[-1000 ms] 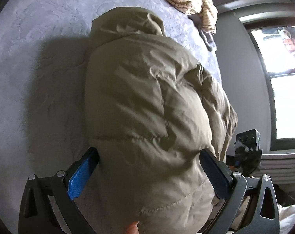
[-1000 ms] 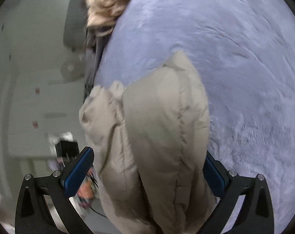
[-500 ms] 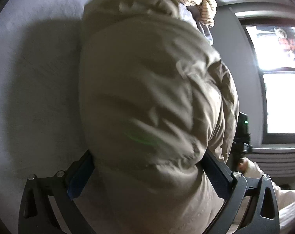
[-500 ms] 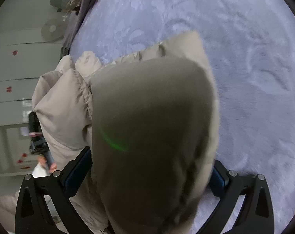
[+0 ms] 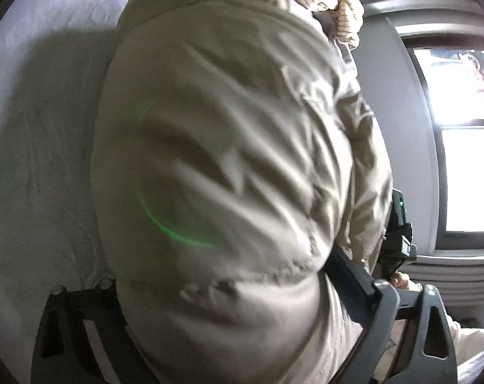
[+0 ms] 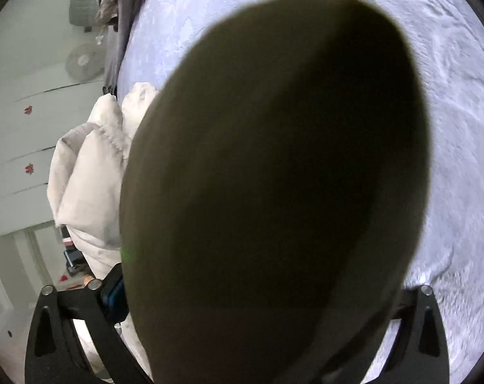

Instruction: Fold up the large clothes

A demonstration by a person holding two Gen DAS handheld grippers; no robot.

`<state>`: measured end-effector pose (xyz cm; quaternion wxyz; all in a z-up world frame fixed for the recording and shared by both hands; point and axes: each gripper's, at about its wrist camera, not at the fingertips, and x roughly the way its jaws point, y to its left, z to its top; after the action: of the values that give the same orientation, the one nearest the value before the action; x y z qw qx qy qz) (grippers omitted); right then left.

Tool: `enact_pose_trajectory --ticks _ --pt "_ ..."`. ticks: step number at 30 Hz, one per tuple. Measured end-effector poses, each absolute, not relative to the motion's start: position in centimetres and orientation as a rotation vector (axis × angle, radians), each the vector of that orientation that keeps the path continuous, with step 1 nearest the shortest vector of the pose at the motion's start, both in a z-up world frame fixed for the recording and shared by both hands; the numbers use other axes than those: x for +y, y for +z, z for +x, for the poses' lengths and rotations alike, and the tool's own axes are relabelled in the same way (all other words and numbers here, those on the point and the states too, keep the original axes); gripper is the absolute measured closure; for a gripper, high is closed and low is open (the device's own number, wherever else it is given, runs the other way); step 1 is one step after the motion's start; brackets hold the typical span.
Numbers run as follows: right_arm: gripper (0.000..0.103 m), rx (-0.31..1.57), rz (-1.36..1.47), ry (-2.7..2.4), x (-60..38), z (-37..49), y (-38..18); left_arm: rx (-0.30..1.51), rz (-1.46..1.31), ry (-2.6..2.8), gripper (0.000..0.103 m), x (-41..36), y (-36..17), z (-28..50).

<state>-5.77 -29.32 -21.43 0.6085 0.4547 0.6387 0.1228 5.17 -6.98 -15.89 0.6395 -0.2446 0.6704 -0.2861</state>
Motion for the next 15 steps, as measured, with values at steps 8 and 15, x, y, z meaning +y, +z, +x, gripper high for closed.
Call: enact_pose_trajectory --ticks 8,15 --pt "0.051 1.403 1.046 0.289 -27.5 -5.5 -17.8 1.461 -0.576 -0.727 0.022 -5.8 -12.4 5.8" --pt "0.052 1.283 1.006 0.267 -23.4 -2.1 -13.2 1.37 -0.568 -0.811 0.022 -0.9 -8.7 10.9"
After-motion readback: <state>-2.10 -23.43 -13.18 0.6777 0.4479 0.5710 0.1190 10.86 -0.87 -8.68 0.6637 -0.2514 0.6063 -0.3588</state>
